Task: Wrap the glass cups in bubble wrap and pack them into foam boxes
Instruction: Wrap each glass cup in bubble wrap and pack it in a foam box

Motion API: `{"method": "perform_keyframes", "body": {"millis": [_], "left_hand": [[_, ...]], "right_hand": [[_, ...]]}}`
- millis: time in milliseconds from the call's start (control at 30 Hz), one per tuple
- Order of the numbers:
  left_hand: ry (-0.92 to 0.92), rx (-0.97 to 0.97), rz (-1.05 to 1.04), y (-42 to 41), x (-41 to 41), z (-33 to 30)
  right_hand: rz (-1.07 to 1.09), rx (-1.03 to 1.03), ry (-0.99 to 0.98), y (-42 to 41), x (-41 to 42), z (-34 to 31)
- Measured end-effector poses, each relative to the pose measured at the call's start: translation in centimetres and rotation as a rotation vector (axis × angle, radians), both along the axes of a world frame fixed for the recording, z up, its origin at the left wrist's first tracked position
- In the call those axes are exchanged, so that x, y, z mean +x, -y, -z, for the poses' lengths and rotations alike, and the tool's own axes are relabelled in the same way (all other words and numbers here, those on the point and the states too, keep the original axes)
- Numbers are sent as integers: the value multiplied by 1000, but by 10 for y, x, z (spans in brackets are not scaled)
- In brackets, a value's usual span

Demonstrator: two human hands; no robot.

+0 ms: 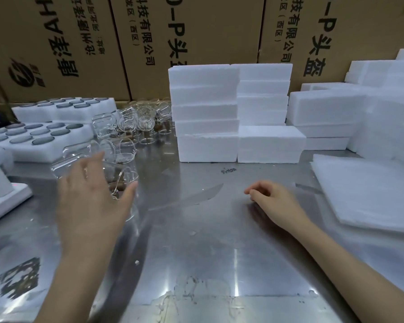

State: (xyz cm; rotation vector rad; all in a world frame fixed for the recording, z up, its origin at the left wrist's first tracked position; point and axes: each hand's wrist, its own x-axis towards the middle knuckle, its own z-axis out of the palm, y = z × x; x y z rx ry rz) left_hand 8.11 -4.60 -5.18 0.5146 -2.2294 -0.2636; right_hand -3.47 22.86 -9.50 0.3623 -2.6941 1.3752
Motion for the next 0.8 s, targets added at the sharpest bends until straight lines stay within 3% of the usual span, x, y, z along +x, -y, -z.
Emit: {"method": "perform_keyframes", "body": {"millis": [167, 600, 800], "left_hand": [[-59, 61, 77, -10, -10, 5], [178, 58, 137, -15, -57, -7], [-64, 46, 233, -19, -61, -18]], "right_hand": [[-4, -18, 1, -1, 0, 1], [-18, -1, -3, -1, -1, 2], [-18, -4, -9, 0, -2, 2]]}}
